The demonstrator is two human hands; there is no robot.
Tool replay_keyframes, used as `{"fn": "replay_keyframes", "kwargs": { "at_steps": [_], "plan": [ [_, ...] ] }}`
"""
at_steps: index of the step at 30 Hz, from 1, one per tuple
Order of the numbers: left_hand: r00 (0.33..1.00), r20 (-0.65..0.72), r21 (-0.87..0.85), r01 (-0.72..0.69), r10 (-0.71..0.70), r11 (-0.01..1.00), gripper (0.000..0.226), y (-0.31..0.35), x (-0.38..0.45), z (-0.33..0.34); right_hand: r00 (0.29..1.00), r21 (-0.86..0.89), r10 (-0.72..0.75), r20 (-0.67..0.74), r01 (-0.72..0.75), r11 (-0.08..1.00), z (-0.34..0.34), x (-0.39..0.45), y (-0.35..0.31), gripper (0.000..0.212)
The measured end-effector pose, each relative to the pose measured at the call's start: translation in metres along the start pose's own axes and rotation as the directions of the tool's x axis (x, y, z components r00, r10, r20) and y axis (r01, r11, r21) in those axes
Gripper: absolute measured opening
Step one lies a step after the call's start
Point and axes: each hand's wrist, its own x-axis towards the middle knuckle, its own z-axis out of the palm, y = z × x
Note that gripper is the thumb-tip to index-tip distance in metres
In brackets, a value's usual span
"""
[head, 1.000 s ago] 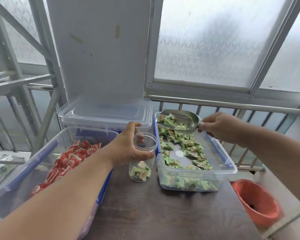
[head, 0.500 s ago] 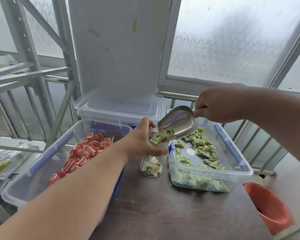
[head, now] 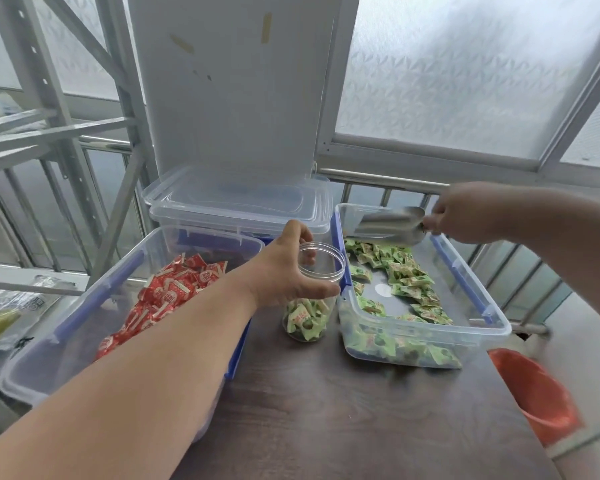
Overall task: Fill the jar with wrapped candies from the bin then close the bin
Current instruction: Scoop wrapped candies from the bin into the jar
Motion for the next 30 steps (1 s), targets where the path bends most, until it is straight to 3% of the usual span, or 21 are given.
{"fn": "replay_keyframes", "kwargs": {
  "at_steps": [3, 6, 10, 13, 16, 18, 23, 24, 29, 30],
  "plan": [
    [1.000, -0.008, 0.000, -0.003, 0.003, 1.000, 0.085, 0.000, 0.001, 0.001, 0.968, 0.150, 0.103, 0.230, -0.140, 0.979, 0.037, 0.011, 0.018, 0.037],
    [1.000, -0.012, -0.004, 0.000, 0.000, 1.000, 0.084, 0.001, 0.002, 0.002, 0.944, 0.182, 0.078, 0.321, -0.142, 0.973, 0.067, 0.015, 0.017, 0.049],
    [1.000, -0.013, -0.034, 0.011, -0.012, 0.999, 0.081, 0.004, 0.001, 0.003, 0.975, 0.176, 0.044, 0.216, -0.083, 0.981, 0.081, 0.024, -0.005, 0.064],
    [1.000, -0.024, -0.043, 0.019, -0.020, 0.999, 0.079, 0.004, 0.001, 0.003, 0.996, 0.088, 0.000, 0.092, -0.008, 0.996, 0.086, 0.037, -0.027, 0.052],
    [0.999, -0.024, -0.044, 0.027, -0.028, 0.999, 0.078, 0.005, 0.002, 0.003, 0.998, 0.203, 0.048, 0.034, -0.054, 0.978, 0.092, 0.055, -0.042, 0.040],
    [0.999, -0.019, -0.051, 0.027, -0.028, 0.998, 0.077, 0.006, 0.002, 0.003, 0.995, 0.221, 0.070, 0.065, -0.083, 0.972, 0.102, 0.067, -0.045, 0.036],
    [0.999, -0.021, -0.079, 0.039, -0.040, 0.996, 0.076, 0.006, 0.002, 0.004, 0.974, 0.023, 0.025, 0.227, -0.031, 0.999, 0.131, 0.093, -0.051, 0.003],
    [0.999, -0.023, -0.079, 0.038, -0.040, 0.996, 0.076, 0.006, 0.002, 0.004, 0.970, -0.020, -0.001, 0.245, 0.006, 1.000, 0.132, 0.097, -0.052, 0.008],
    [0.999, -0.016, -0.087, 0.039, -0.040, 0.995, 0.076, 0.006, 0.004, 0.003, 0.966, 0.214, 0.001, 0.260, -0.059, 0.975, 0.140, 0.102, -0.044, 0.020],
    [0.999, -0.016, -0.086, 0.035, -0.037, 0.996, 0.077, 0.007, 0.003, 0.003, 0.964, 0.177, 0.016, 0.264, -0.064, 0.982, 0.139, 0.102, -0.043, 0.017]
  ]
}}
